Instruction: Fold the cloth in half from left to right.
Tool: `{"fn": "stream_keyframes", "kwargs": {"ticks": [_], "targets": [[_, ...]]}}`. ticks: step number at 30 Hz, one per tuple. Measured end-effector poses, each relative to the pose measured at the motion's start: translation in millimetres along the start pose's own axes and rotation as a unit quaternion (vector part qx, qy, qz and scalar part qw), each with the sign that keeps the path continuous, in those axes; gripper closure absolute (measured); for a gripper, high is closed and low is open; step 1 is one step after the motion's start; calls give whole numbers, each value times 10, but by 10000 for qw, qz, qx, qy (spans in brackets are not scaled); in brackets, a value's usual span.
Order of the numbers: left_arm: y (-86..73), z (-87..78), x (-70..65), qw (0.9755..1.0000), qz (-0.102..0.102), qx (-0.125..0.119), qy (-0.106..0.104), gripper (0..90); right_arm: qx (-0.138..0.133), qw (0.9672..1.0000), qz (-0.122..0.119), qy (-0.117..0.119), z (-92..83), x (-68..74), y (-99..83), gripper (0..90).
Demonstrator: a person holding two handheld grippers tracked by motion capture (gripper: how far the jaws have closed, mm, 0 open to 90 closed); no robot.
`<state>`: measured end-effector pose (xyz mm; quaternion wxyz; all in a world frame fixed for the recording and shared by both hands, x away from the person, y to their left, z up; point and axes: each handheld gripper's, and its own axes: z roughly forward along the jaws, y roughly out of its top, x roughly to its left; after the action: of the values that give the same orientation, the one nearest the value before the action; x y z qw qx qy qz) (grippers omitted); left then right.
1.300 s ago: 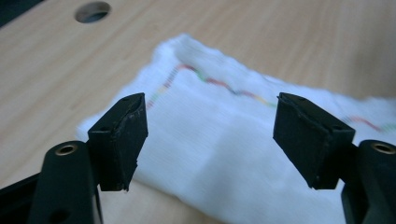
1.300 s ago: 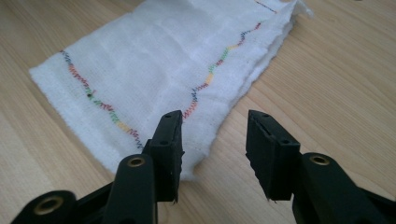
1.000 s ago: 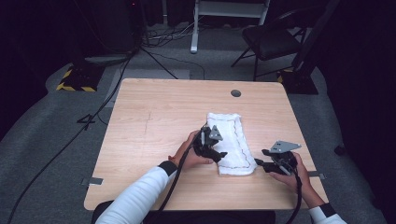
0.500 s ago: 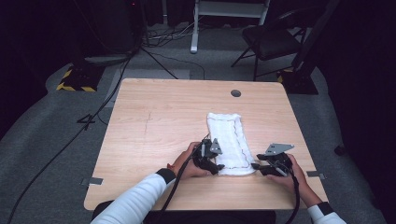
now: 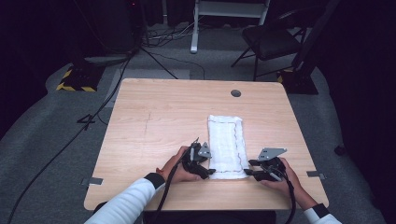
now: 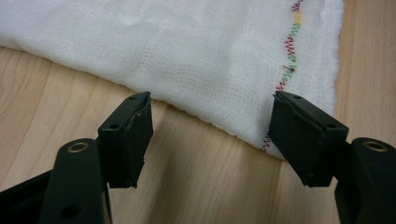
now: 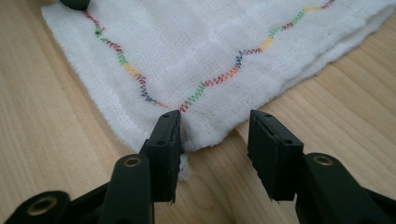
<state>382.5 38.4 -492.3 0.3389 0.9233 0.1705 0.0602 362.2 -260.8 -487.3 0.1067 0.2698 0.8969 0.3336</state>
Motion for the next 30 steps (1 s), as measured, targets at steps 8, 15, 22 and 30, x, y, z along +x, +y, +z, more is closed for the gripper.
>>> {"fn": "stream_keyframes", "kwargs": {"ticks": [8,15,22,30], "targets": [[-141,-91,-116,9996,-237,-115,80,341,25,9999,-96,120,-1,108,0,529],[-180,-186,-218,9995,-208,-17,241,330,74,9996,-223,146,-19,189,14,450],[-77,-258,79,9977,-540,-257,318,250,-393,9991,35,-147,-153,-26,152,443],[235,-156,634,9944,-690,-479,646,245,-582,9961,295,-599,-44,-458,488,450]]}}
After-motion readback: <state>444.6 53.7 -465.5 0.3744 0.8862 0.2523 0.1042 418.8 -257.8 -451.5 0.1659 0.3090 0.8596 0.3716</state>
